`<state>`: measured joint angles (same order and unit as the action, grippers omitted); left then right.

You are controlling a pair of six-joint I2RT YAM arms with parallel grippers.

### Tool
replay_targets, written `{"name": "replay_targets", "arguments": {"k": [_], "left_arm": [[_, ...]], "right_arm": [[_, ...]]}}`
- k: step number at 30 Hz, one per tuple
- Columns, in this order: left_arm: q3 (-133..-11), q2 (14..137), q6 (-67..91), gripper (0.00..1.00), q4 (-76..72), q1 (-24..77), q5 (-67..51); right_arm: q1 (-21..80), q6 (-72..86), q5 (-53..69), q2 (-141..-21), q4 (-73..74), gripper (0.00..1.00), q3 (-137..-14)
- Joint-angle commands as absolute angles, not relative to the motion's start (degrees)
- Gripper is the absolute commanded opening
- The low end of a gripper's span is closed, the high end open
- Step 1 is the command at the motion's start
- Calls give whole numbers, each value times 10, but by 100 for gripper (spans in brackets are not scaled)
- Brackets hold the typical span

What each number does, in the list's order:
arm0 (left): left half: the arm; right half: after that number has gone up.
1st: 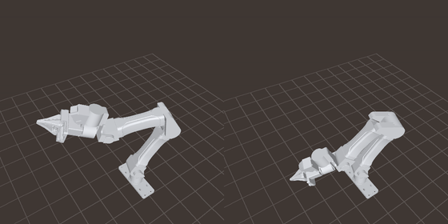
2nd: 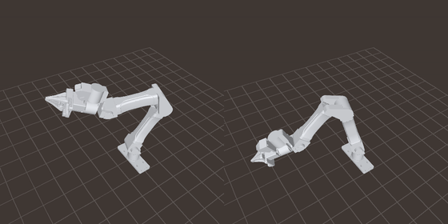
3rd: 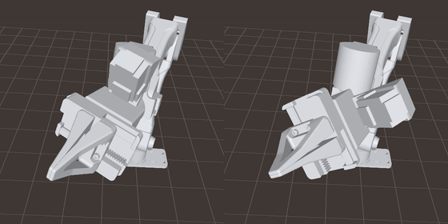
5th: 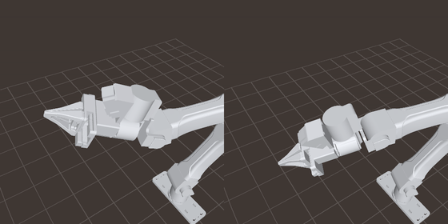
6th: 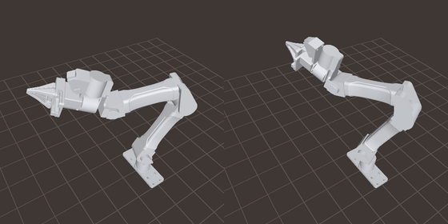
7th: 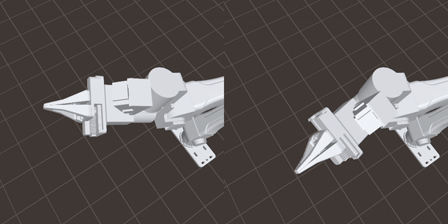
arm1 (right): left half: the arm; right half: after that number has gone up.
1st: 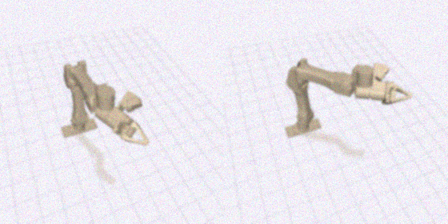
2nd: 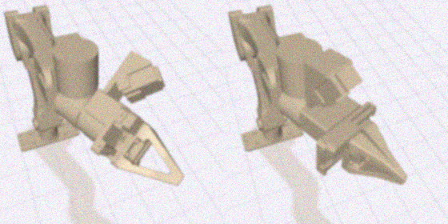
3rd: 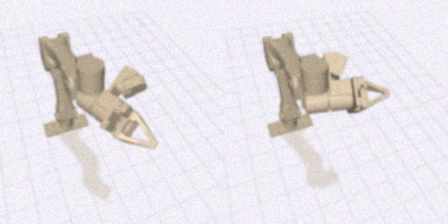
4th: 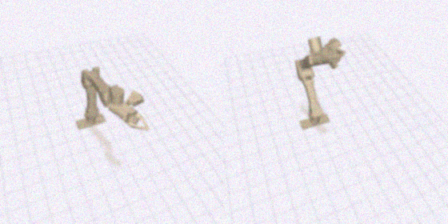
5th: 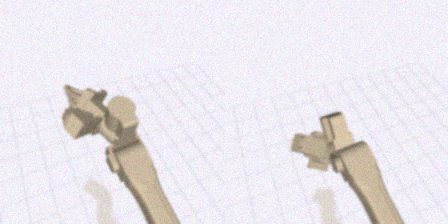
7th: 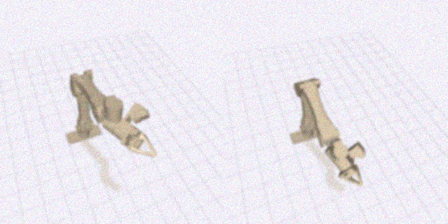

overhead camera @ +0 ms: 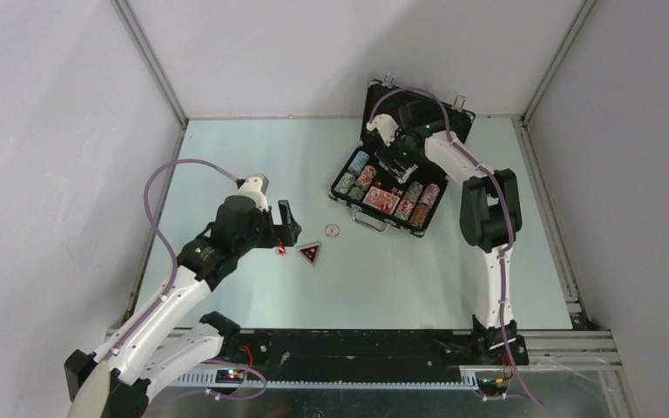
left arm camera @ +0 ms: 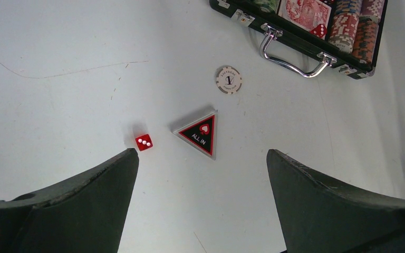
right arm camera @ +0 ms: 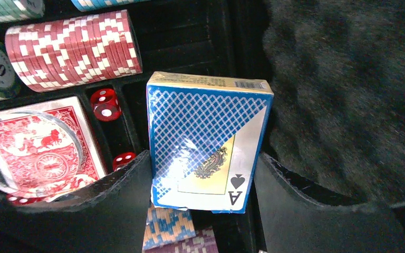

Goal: Pack up texas hold em set

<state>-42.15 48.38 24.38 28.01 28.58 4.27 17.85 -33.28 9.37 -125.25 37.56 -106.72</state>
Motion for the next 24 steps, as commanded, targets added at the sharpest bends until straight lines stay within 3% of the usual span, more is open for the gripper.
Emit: {"name": "replay_targets", "arguments": {"k": [1, 18, 22, 24], "left_arm": [[-443, 479, 233, 98, 270, 284, 40], [-438, 480, 242, 98, 266, 284, 26], [-440, 481, 241, 98, 265, 284, 24], [-439, 480, 241, 98, 267, 284, 24]], "right_arm": [[182, -390, 111, -1253, 318, 33, -1051], [190, -506, 115, -1270, 371, 35, -1013], [194, -520, 110, -1272, 382, 40, -1013], [195, -519, 109, -1273, 382, 47, -1014]]}}
